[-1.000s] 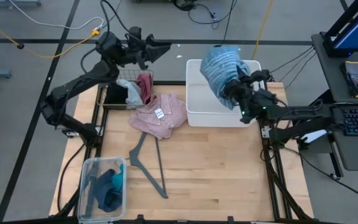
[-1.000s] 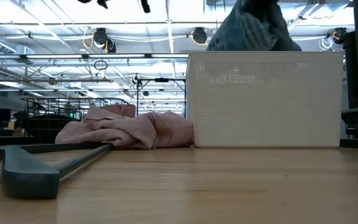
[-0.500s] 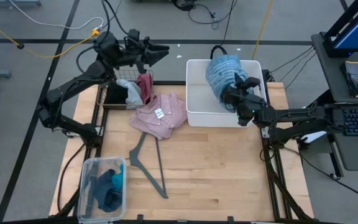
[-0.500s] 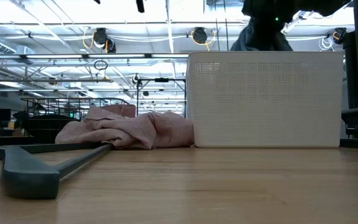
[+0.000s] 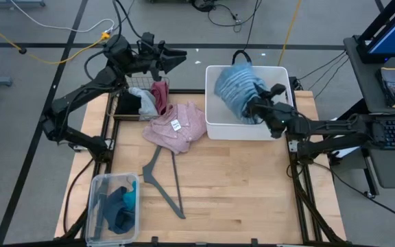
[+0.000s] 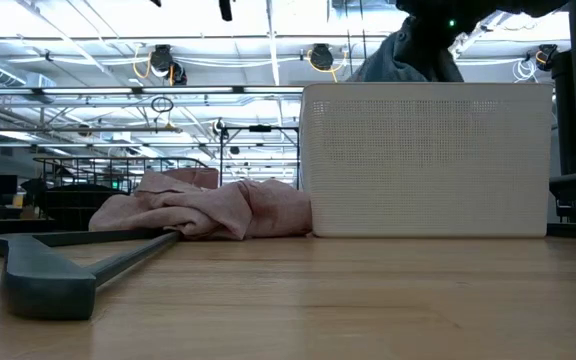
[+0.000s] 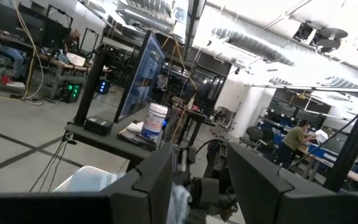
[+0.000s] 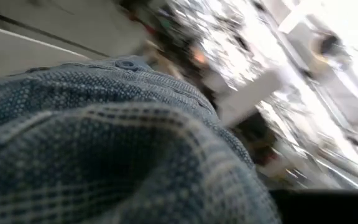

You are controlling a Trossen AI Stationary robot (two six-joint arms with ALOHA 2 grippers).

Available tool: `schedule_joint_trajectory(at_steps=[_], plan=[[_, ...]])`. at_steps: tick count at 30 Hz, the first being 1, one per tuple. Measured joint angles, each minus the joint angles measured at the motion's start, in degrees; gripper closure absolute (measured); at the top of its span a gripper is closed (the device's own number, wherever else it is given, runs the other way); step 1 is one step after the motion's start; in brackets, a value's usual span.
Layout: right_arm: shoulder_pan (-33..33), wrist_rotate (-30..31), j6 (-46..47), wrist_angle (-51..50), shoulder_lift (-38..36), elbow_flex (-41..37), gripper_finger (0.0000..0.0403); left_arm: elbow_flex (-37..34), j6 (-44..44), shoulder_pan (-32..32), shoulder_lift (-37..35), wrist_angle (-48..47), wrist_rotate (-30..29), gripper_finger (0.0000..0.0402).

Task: Pick & Place Cloths
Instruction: Put the blue shirt into the white bin

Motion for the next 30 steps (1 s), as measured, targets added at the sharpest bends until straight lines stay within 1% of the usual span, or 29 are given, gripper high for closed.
schedule_joint_trajectory(at_steps=[3, 6, 11, 13, 16, 25, 30], plan=[[-1.95, -8.72, 7.75, -7.60, -1.12, 0.00, 0.0393, 0.00, 0.00, 0.00, 0.00, 0.02, 0.00, 0.0247], [-4.68, -13.01, 13.12, -11.51, -1.75, 0.00, 0.0393, 0.00, 0.00, 0.00, 0.00, 0.02, 0.00, 0.0247], [-9.23, -20.06, 17.72, -16.60, -3.58, 0.02, 0.0393, 0.00, -0.07, 0.01, 0.00, 0.02, 0.00, 0.0247], [-11.07, -22.17, 19.43, -19.90, -3.93, 0.02, 0.0393, 0.00, -0.09, 0.00, 0.00, -0.20, 0.00, 0.0247], [-13.82, -27.27, 21.45, -24.13, -4.18, 0.01, 0.0393, 0.00, -0.08, 0.00, 0.02, -0.95, -0.01, 0.0247], [-21.77, -40.89, 24.37, -29.87, -2.60, 0.02, 0.0392, 0.00, 0.17, 0.00, 0.02, -1.12, 0.00, 0.0247], [-25.07, -44.24, 25.64, -33.05, -0.22, 0.02, 0.0391, 0.00, 0.20, 0.00, 0.02, -1.12, 0.00, 0.0247]])
